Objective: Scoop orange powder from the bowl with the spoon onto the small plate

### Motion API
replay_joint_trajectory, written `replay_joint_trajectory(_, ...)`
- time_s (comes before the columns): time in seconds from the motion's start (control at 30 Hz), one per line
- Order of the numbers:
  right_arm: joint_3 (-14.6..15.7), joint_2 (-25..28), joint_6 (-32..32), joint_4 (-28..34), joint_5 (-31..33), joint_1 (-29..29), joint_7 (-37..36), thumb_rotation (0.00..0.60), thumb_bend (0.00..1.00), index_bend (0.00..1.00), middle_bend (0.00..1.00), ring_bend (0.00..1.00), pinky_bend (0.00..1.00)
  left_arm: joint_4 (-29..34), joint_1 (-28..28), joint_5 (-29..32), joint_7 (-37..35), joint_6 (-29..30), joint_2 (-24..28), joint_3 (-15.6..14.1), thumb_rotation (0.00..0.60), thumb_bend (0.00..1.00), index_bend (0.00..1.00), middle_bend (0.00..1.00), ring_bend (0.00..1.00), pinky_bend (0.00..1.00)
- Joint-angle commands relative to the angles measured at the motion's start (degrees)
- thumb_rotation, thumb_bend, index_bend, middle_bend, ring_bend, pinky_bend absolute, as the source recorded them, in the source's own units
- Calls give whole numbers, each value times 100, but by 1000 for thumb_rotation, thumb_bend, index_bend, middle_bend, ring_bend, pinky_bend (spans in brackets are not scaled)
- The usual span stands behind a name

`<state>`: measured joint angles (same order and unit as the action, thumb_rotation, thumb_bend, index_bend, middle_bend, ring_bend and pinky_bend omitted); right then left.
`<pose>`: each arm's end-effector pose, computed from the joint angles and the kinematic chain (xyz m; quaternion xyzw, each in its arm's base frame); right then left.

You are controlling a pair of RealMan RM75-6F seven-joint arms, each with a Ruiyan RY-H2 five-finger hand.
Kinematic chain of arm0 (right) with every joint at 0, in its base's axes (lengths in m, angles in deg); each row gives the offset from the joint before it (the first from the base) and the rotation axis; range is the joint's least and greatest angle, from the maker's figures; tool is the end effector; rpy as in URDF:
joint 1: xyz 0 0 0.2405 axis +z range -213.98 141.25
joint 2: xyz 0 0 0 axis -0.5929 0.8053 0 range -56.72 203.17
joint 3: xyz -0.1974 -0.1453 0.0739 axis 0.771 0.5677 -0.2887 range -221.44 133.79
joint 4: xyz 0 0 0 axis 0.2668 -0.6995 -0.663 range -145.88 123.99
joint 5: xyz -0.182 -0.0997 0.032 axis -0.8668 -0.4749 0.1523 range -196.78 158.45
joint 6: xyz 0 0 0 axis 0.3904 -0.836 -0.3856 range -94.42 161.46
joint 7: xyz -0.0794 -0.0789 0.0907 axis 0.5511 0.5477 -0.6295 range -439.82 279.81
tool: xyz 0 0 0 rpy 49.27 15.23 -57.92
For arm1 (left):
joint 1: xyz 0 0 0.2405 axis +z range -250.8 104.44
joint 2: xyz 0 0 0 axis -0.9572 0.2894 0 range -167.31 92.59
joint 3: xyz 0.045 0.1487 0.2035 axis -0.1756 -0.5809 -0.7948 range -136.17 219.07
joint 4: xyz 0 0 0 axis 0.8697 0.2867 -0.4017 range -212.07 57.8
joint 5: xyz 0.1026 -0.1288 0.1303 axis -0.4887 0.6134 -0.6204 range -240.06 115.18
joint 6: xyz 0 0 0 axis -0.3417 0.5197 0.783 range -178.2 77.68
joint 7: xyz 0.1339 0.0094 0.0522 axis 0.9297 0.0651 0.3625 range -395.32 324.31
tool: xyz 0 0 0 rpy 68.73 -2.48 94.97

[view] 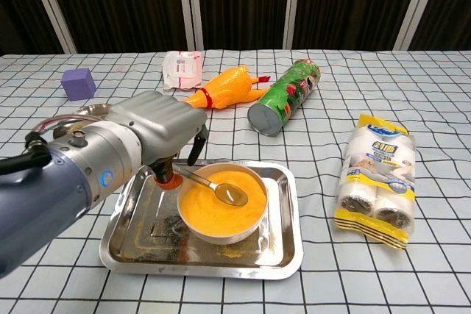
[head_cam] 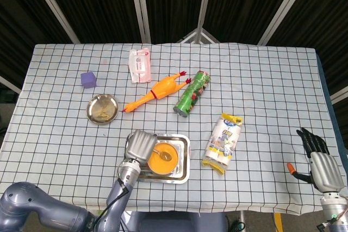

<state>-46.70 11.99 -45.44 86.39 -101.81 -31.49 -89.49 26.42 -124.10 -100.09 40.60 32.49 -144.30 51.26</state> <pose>-0.3105 -0.1790 0.1556 0.5525 -0.4893 0.4057 0.5392 -0.0466 0.2610 -0.0704 -0.7962 -0.2609 -0.2246 0.4975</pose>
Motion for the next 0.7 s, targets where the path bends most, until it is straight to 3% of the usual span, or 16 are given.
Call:
replay_joint_trajectory(0.03,-3,-3,1,-1,0,2,1,600,359,0,0,0,0,-30,-12,21,-16,-2,-25,-3,600,462,481,1000,992,991)
replay_joint_trajectory(0.37,-5,11,28,17,38,1,-8,600,359,0,0,0,0,-142,-38,9,-101,-1,-95,-24,600,491,510,1000,992,991)
replay_joint_trajectory(0.7,-6,13,33,22,45,0,-7,600,359,0,0,0,0,-138,-44,-156,-218,3,-108,-79,600,581,568,1000,998,992)
